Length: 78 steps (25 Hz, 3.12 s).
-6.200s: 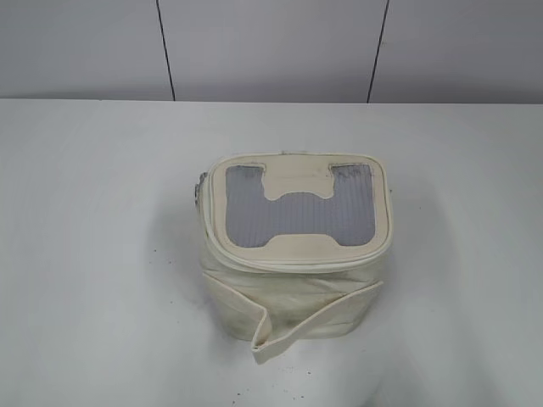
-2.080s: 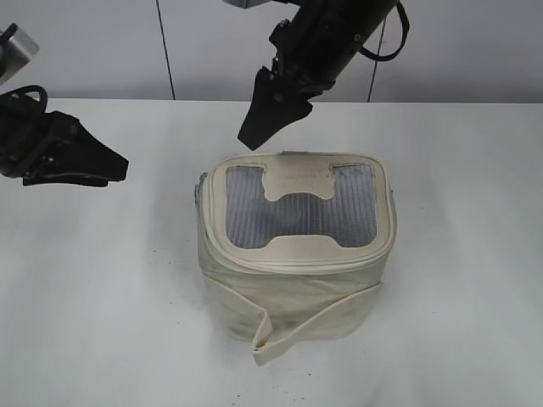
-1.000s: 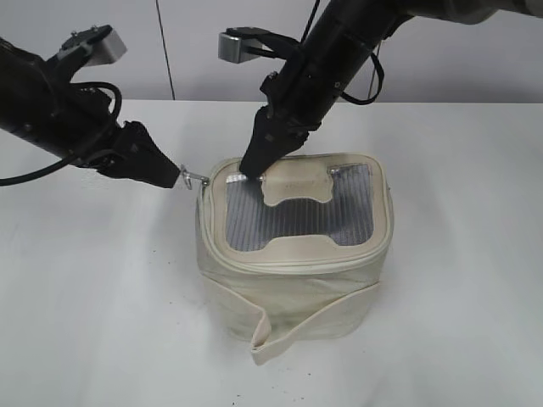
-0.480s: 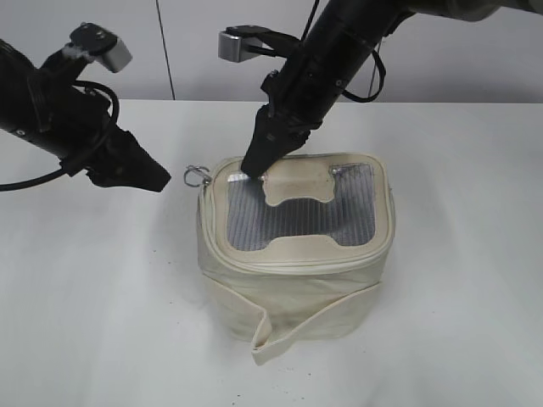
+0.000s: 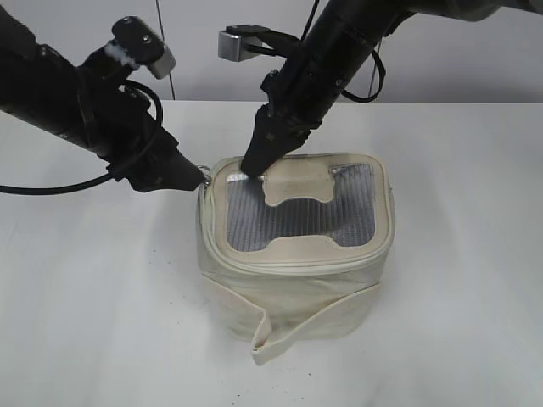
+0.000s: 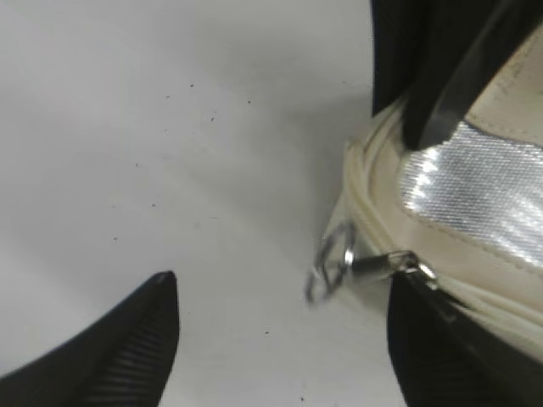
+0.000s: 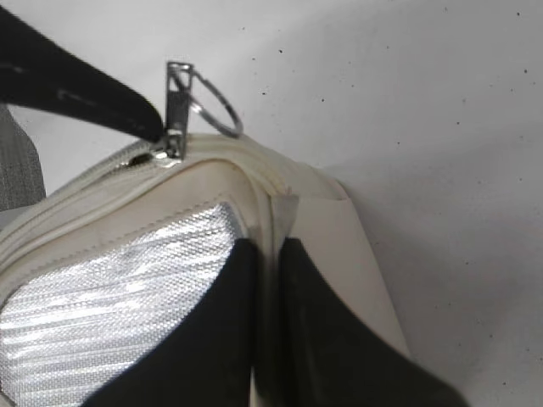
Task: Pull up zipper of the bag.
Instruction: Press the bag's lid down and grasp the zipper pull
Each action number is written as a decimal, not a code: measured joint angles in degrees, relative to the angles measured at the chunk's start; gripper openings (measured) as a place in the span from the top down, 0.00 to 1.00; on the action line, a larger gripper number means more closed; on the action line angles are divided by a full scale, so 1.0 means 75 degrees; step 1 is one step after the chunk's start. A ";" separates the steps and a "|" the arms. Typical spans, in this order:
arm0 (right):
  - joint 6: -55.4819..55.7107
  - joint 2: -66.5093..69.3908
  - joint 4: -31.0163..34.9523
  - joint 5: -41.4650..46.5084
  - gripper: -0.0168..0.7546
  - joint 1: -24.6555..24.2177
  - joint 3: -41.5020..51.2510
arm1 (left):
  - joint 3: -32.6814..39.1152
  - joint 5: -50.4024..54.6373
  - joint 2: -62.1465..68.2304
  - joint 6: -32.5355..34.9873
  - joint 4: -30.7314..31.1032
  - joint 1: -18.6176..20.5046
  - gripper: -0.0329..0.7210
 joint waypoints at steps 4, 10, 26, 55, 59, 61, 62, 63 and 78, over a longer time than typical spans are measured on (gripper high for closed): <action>0.0000 -0.0007 0.0000 0.0007 0.91 0.0000 0.0000 | 0.0000 -0.0267 0.0171 0.0000 0.0341 -0.0009 0.18; 0.0000 -0.0007 0.0010 0.0015 0.91 0.0000 0.0000 | 0.0000 -0.0304 0.0482 0.0006 0.0476 -0.0098 0.18; 0.0000 -0.0007 0.0017 0.0028 0.92 0.0000 0.0000 | -0.0008 -0.0777 0.0313 0.0006 -0.0033 -0.0099 0.20; 0.0152 -0.0029 0.0057 0.0026 0.93 0.0037 0.0000 | -0.0065 0.1455 -0.0092 -0.1089 0.1270 -0.0066 0.96; 0.0514 -0.0029 -0.0120 0.0076 0.93 0.0066 -0.0074 | -0.0074 0.2094 -0.0100 -0.1163 0.1263 -0.0051 0.96; 0.0693 -0.0029 -0.0224 0.0139 0.93 0.0076 -0.0187 | -0.0074 0.2398 -0.0100 -0.1359 0.1257 -0.0051 0.96; 0.0785 -0.0029 -0.0297 0.0139 0.93 0.0104 -0.0257 | -0.0074 0.2539 -0.0100 -0.1415 0.1257 -0.0051 0.96; 0.0837 -0.0029 -0.0362 0.0139 0.93 0.0122 -0.0325 | -0.0074 0.2657 -0.0100 -0.1471 0.1257 -0.0051 0.96; 0.1175 -0.0021 -0.0546 0.0145 0.93 0.0139 -0.0466 | -0.0104 0.3985 -0.0132 -0.2605 0.1411 -0.0786 0.96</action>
